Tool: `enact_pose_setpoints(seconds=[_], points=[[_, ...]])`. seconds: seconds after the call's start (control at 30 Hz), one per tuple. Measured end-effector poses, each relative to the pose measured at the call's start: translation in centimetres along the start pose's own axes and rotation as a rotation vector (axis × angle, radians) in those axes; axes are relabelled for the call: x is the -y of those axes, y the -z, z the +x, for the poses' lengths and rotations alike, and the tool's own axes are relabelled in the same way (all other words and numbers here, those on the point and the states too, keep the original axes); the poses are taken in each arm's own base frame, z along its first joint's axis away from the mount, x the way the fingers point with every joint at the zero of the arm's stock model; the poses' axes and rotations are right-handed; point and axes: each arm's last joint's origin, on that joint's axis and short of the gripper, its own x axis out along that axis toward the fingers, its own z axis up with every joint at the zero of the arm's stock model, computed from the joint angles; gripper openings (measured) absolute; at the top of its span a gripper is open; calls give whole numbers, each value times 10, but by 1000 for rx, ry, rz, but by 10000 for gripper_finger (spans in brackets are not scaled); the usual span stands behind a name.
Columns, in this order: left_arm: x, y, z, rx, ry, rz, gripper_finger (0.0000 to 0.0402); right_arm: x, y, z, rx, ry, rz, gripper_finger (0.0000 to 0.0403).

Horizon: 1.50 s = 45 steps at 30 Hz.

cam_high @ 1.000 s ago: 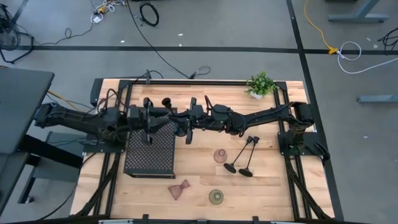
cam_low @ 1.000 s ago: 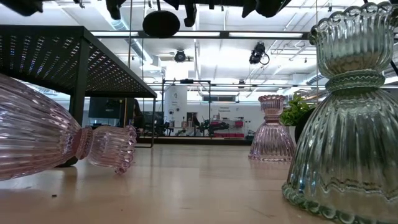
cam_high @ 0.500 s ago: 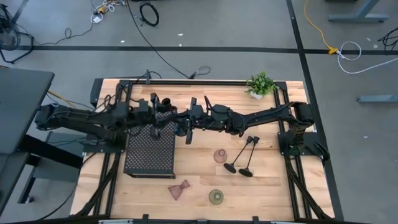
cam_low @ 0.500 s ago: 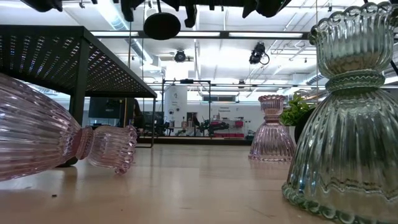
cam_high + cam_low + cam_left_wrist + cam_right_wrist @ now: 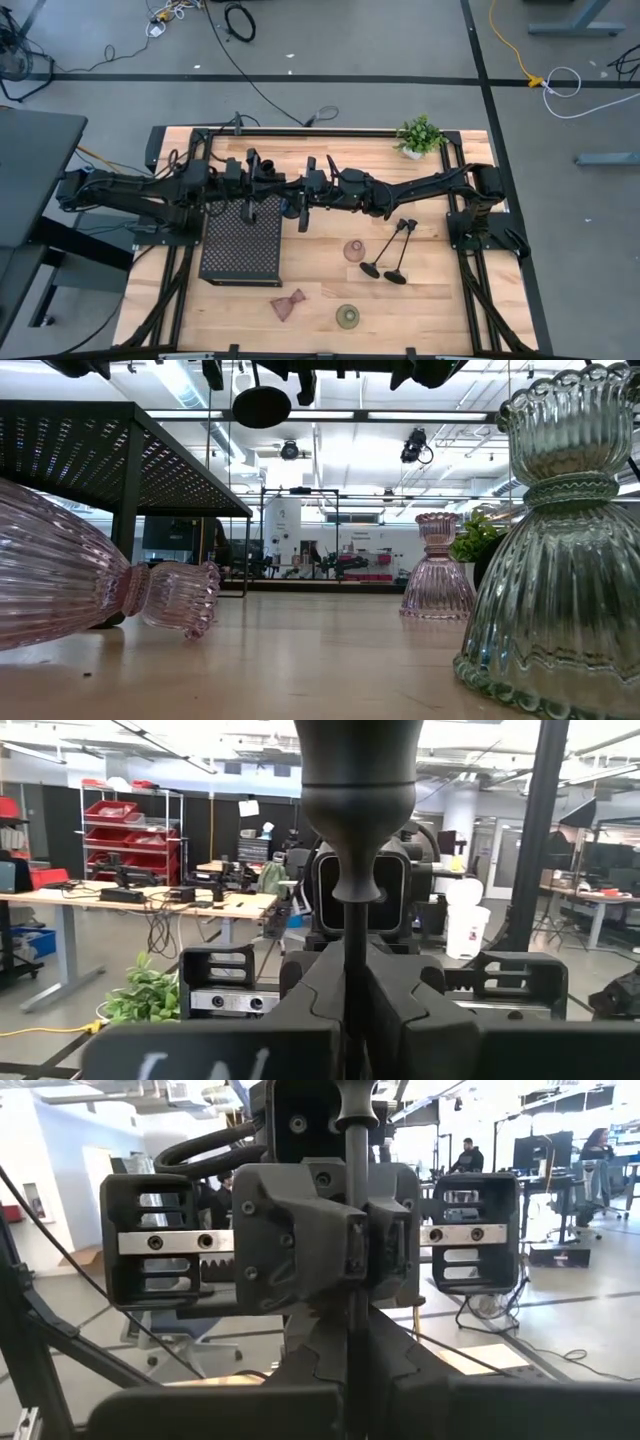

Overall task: Pick & Place candle stick holders
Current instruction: Put the top black candle holder on the shelf

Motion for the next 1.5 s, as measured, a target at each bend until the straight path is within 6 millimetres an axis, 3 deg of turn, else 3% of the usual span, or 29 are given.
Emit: enact_pose_setpoints(seconds=[0.43, 0.93, 1.23, 1.5], points=[[0, 1, -1, -24, -3, 6, 12, 0, 1, 0, -14, -1, 3, 12], [-3, -1, -10, -73, -38, 38, 12, 0, 2, 0, -22, 21, -5, 164], [-13, -10, -36, -147, -132, 54, 12, 0, 8, -1, -83, 23, -15, 264], [-20, -12, -75, -283, -297, 82, 12, 0, 10, -1, -109, 27, -22, 283]])
